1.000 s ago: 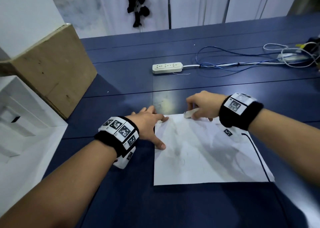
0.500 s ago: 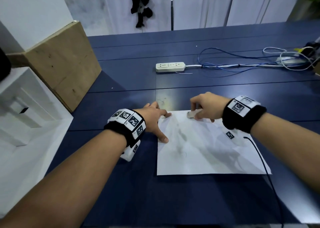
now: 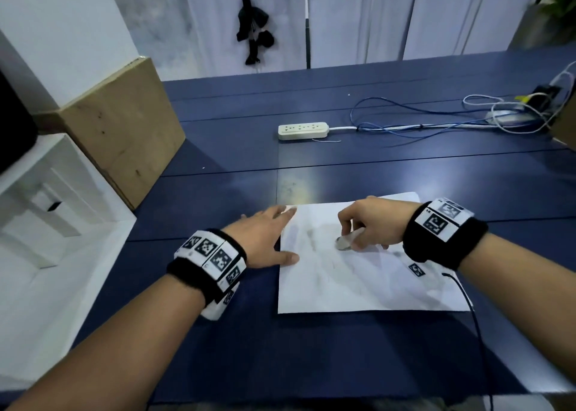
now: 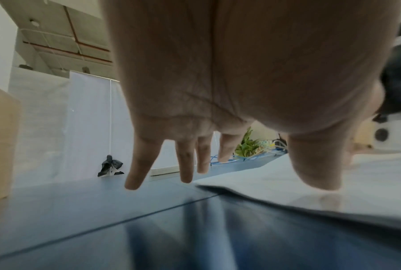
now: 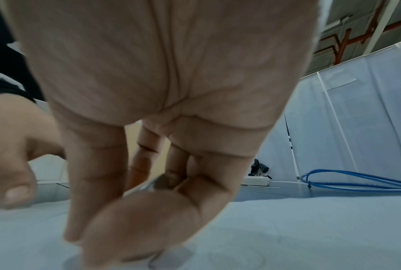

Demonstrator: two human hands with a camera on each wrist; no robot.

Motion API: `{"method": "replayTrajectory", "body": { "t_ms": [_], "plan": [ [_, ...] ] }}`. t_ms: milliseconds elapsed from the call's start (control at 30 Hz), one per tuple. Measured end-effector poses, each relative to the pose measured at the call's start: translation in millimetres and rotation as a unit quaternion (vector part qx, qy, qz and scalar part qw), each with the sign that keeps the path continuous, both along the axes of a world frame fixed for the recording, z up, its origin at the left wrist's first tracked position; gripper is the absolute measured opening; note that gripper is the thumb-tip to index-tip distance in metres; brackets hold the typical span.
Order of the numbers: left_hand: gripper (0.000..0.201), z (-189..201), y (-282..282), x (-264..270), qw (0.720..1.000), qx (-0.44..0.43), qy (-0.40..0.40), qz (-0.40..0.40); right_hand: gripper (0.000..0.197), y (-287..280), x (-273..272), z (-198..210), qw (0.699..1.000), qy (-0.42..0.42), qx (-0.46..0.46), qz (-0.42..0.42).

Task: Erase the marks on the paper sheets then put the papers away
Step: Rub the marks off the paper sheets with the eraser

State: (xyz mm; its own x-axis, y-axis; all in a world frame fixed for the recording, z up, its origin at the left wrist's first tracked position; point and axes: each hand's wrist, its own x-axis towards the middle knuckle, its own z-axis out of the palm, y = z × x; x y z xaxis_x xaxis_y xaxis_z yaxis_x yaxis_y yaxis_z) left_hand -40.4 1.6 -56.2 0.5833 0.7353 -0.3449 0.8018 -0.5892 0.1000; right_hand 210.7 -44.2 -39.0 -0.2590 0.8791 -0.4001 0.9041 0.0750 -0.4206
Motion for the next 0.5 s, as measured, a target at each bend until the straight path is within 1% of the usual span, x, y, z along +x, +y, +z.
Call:
{"method": "replayTrajectory", "body": {
  "t_ms": [33, 100, 167, 233, 267, 333, 400, 500],
  "plan": [
    [0.1, -2, -6, -4, 1.0, -0.007, -0.006, -0.011, 0.035, -1, 0, 0, 1.0, 0.001, 0.002, -0.002],
    [0.103, -5, -17, -14, 0.999, -0.029, -0.011, -0.042, 0.033, -2, 0, 0, 1.0, 0.005, 0.007, -0.008],
    [0.109, -8, -25, -20, 0.997, -0.045, 0.005, -0.069, 0.027, -4, 1, 0, 1.0, -0.001, 0.013, -0.01],
    [0.113, -9, -29, -23, 0.995, -0.049, 0.025, -0.079, 0.018, -7, -1, 2, 1.0, -0.011, 0.021, -0.009],
    [0.114, -10, -31, -24, 0.995, -0.05, 0.03, -0.079, 0.017, -10, -3, 3, 0.999, -0.014, 0.028, -0.01],
    [0.113, -10, -29, -23, 0.995, -0.044, 0.038, -0.083, 0.018, -17, -6, 5, 0.998, -0.012, 0.061, -0.011],
    [0.112, -11, -28, -22, 0.994, -0.04, 0.047, -0.087, 0.018, -27, -17, 6, 0.996, 0.008, 0.085, 0.0],
    [0.114, -13, -28, -21, 0.994, -0.036, 0.055, -0.087, 0.021, -46, -42, 1, 0.995, 0.034, 0.083, 0.049]
  ]
}}
